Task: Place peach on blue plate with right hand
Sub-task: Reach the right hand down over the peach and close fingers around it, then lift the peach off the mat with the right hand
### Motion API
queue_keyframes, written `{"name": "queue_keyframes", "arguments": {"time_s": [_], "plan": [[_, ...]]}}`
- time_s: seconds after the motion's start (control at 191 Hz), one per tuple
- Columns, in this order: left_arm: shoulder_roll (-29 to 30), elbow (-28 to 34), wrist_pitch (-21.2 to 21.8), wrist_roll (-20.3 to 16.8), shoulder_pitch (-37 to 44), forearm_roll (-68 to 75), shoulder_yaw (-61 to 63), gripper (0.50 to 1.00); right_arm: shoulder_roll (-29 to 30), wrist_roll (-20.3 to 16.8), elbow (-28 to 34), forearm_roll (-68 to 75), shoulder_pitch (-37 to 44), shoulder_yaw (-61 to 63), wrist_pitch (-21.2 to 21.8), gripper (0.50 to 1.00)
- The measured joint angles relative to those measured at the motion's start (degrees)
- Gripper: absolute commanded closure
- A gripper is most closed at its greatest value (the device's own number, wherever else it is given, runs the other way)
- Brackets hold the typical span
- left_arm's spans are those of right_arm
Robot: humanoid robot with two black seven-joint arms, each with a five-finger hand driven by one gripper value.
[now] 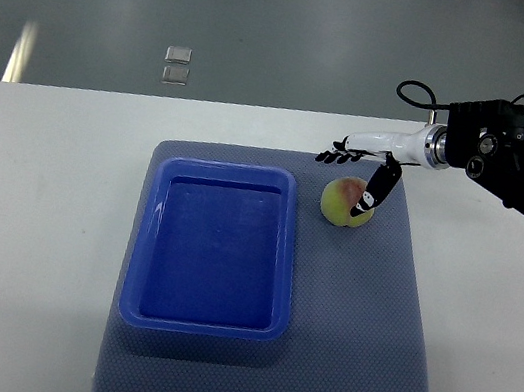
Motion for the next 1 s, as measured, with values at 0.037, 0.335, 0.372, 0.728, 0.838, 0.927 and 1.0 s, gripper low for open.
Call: {"name": "queue_keyframes", "arguments": {"time_s": [0.037,0.335,0.372,0.728,0.838,0.927,1.0], "plan": [[0.0,0.0,0.0,0.0,0.0,0.0,0.0,0.5,0.14,0.09,-0.23,-0.16,-0.51,0.0,-0.41,0.572],[0.0,-0.02,0.0,0.0,0.0,0.07,0.0,0.5,0.78,0.68,-1.32,-2.78,-3.67,-0.13,-5.49,0.587],[0.0,-0.03,0.0,0.0,0.0,0.07,0.0,0.5,0.92,0.7,-1.37,-2.9,-3.88,-0.13,-5.88,0.597],[0.0,-0.04,0.02,0.0,0.0,0.07,0.0,0.5,1.27,1.51,-1.45,-3.1,-4.68,-0.85,-7.73,0.881],[0.0,-0.04,0.02,0.0,0.0,0.07,0.0,0.5,0.91,1.56,-1.34,-3.05,-3.99,-0.61,-7.93,0.948],[0.0,-0.04,0.02,0.0,0.0,0.07,0.0,0.5,-0.14,1.53,-0.78,-2.61,-1.55,-0.56,-7.05,0.948],[0.0,-0.04,0.02,0.0,0.0,0.07,0.0,0.5,-1.95,1.48,0.37,-2.09,1.67,-0.49,-4.99,0.948]]}}
